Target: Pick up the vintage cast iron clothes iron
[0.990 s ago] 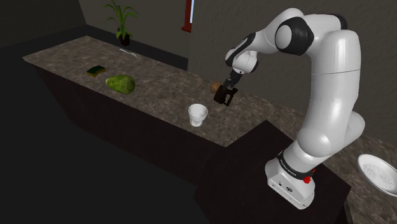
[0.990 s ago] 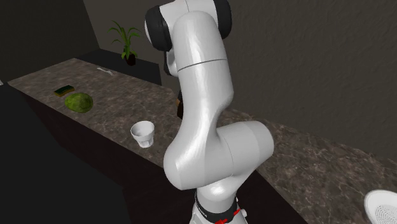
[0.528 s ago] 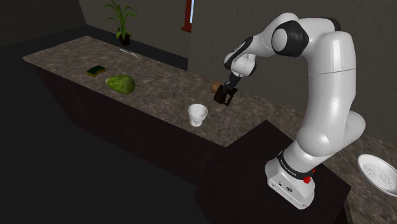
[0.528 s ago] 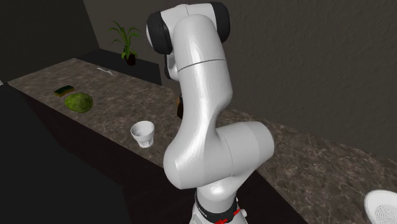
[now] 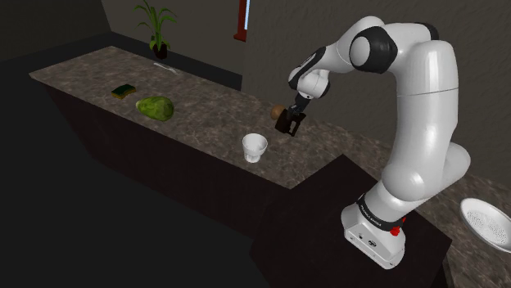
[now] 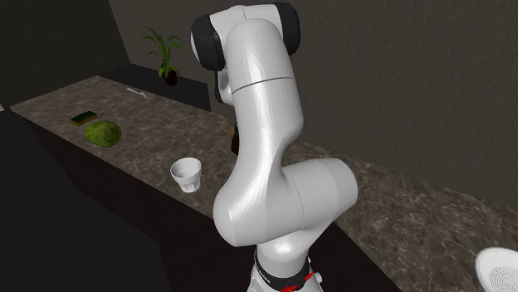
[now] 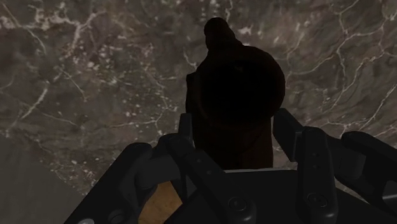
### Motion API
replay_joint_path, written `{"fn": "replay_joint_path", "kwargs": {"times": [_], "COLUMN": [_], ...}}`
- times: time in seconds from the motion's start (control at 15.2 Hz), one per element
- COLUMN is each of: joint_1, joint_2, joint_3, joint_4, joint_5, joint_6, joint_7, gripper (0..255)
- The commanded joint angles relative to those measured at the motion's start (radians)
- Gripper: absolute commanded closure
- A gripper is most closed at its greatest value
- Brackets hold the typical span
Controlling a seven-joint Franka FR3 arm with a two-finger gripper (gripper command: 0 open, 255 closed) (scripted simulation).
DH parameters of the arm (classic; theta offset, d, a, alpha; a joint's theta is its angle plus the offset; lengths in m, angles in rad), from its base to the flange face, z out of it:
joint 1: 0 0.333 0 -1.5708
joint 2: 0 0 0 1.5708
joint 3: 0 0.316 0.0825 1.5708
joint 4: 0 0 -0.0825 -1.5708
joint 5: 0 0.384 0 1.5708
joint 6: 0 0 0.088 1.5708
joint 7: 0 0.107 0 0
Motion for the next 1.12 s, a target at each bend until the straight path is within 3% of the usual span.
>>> {"fn": "replay_joint_path", "kwargs": {"times": [0.0,1.06], "joint_1": [0.005,0.052], "joint_2": [-0.009,-0.161], "joint_3": [-0.005,-0.071], "joint_4": [-0.006,-0.04], "joint_5": [-0.005,-0.089], "joint_6": [-0.006,-0.119], "joint_7": [0.007,0.082], "gripper": [255,255]}}
